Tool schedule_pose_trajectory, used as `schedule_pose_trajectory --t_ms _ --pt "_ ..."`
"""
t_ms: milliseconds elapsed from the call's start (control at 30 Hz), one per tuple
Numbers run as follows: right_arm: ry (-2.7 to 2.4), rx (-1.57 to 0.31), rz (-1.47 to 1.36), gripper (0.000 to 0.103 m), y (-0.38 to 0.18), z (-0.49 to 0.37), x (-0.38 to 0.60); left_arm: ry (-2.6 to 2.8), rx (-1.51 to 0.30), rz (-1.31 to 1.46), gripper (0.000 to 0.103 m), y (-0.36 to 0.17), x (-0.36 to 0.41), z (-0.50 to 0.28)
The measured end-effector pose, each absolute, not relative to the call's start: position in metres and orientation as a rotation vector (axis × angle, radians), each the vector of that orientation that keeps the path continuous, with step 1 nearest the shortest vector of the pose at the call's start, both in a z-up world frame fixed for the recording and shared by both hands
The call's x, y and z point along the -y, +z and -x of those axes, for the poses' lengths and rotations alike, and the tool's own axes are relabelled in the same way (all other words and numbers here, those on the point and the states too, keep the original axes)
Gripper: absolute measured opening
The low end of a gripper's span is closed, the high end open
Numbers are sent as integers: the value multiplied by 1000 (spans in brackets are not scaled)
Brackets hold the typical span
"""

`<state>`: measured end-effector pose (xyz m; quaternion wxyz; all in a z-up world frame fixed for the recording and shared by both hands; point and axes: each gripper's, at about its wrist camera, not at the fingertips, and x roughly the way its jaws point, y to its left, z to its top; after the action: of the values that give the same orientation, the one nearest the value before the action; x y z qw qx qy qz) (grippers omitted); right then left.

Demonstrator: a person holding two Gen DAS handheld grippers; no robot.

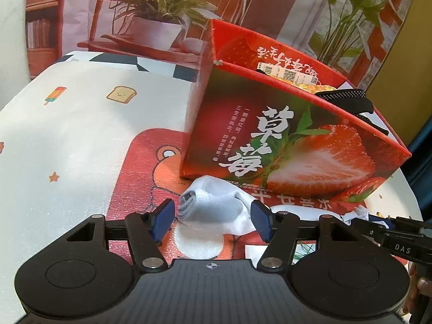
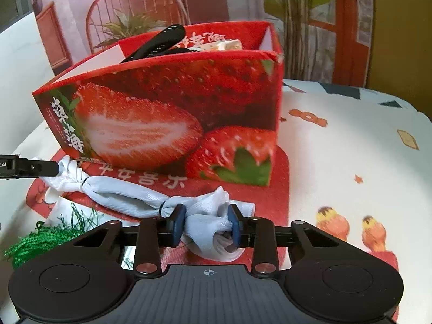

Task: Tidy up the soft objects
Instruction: 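Grasp the white socks with both grippers and lift them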

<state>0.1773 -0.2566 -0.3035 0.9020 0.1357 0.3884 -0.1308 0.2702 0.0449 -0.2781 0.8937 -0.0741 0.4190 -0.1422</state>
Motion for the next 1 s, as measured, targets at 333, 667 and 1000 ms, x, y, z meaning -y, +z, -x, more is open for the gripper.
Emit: schedule_pose_trajectory --t_ms 333,667,1000 --pt "-262 -798 -285 27 -304 -181 256 -281 -874 168 61 -280 -48 -272" --pt "-262 -788 -305 26 -304 -177 257 -291 -875 176 61 -280 -49 -271" --pt "-266 -784 -315 25 -305 -176 259 -299 -877 167 39 -284 -46 -274"
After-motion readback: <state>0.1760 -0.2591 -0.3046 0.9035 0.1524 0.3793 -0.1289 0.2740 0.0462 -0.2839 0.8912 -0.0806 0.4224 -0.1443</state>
